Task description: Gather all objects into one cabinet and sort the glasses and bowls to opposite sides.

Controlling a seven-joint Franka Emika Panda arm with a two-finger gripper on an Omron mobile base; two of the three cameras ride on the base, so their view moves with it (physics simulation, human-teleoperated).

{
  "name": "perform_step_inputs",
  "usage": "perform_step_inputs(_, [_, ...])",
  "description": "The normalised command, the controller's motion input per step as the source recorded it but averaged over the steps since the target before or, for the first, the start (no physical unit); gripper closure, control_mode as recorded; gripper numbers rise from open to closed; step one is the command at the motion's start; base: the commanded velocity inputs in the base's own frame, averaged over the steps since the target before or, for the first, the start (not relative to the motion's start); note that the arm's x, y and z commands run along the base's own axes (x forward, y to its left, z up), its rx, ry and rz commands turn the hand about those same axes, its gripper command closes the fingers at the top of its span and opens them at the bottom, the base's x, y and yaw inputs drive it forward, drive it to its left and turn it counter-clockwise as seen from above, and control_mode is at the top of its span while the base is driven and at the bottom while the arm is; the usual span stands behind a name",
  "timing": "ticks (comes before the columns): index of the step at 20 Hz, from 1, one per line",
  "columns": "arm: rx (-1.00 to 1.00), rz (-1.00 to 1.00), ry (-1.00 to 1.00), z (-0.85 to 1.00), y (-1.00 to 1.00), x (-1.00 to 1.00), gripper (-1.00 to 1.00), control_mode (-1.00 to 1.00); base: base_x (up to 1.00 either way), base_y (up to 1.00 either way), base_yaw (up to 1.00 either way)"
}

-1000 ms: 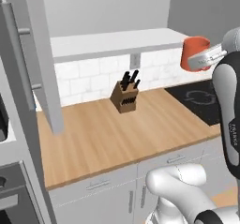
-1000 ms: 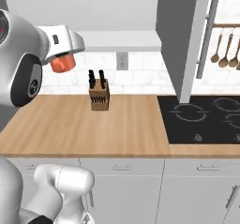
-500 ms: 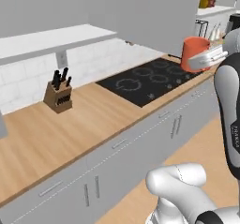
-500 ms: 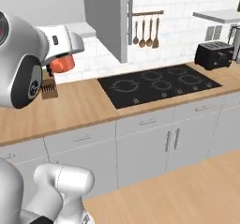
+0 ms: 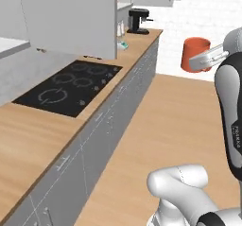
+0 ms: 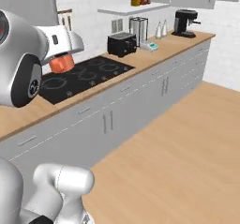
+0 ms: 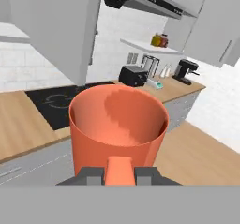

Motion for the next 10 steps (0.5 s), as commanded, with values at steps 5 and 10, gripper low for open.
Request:
perform_step_inputs(5, [0.00, 0.00, 0.00, 0.00, 0.00, 0.00, 1.00, 1.00, 0.11, -0.18, -0.65])
perform_step_inputs(10, [0.00, 0.00, 0.00, 0.00, 0.00, 0.00, 1.00, 1.00, 0.99, -0.17, -0.25])
